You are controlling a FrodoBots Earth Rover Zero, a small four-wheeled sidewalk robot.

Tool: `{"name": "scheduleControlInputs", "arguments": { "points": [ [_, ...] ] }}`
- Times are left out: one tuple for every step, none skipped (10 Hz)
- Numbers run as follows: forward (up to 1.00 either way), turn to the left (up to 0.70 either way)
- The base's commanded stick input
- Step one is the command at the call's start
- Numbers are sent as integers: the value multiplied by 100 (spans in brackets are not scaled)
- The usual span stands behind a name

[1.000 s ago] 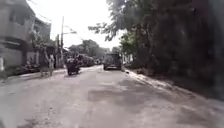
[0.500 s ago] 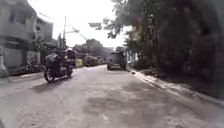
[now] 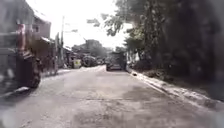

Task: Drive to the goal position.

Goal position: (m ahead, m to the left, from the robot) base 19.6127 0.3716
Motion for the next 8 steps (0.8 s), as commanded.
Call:
{"name": "scheduleControlInputs", "arguments": {
  "points": [
    [100, 27],
    [100, 27],
    [100, 27],
    [100, 27],
    [100, 27],
    [100, 27],
    [100, 27],
    [100, 27]
  ]
}}
